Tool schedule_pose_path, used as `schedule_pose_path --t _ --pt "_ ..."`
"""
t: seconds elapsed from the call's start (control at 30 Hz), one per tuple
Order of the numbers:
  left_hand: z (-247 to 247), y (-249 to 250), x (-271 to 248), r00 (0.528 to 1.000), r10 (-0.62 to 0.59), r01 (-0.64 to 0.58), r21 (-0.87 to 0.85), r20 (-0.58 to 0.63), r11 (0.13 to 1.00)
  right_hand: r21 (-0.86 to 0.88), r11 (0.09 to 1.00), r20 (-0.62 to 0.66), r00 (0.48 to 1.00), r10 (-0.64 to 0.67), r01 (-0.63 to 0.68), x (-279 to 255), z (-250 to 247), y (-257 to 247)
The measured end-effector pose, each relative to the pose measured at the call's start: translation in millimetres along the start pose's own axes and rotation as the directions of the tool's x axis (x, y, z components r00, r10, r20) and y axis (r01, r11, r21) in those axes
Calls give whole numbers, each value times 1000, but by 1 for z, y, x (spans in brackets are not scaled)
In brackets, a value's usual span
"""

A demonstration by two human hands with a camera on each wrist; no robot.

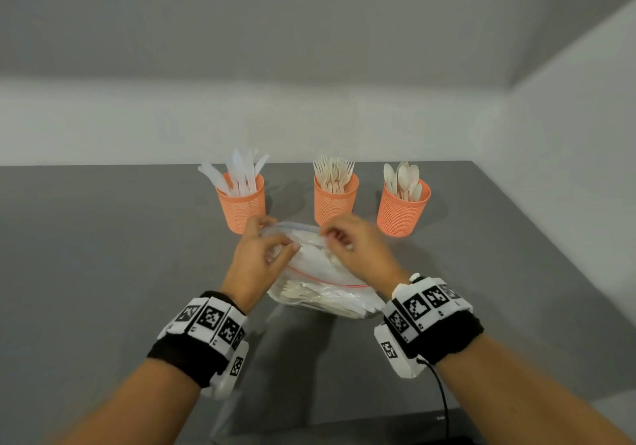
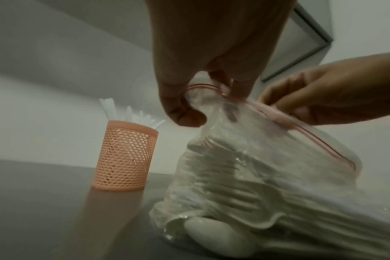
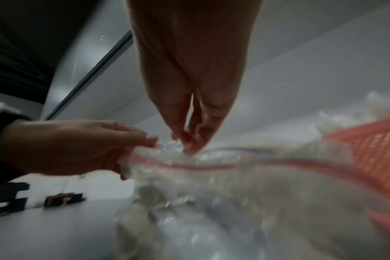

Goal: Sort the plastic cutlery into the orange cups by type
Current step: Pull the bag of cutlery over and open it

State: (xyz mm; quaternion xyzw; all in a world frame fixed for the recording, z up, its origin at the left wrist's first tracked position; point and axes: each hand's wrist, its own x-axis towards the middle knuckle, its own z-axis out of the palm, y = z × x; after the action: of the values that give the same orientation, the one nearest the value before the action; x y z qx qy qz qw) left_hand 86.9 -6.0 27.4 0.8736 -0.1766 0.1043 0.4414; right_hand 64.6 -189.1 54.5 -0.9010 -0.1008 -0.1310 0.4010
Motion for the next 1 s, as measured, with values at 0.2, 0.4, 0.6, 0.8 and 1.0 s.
schedule_pose_path --t 0.2,0.4,0.6,0.8,1.0 --pt "-2 -16 -3 935 -274 214 256 226 943 -360 927 283 934 217 -107 -6 22 18" --pt "-7 -21 -1 889 -387 351 178 247 919 -428 902 427 894 138 65 -17 27 10" --pt "-4 -30 -1 866 -452 460 14 212 888 -574 810 380 915 138 116 -31 44 15" --pt "1 -28 -3 800 -505 600 -396 324 695 -529 848 311 930 197 -2 -13 49 23" --pt "7 -31 1 708 -540 706 -487 456 514 -405 914 412 888 206 -24 -9 46 33"
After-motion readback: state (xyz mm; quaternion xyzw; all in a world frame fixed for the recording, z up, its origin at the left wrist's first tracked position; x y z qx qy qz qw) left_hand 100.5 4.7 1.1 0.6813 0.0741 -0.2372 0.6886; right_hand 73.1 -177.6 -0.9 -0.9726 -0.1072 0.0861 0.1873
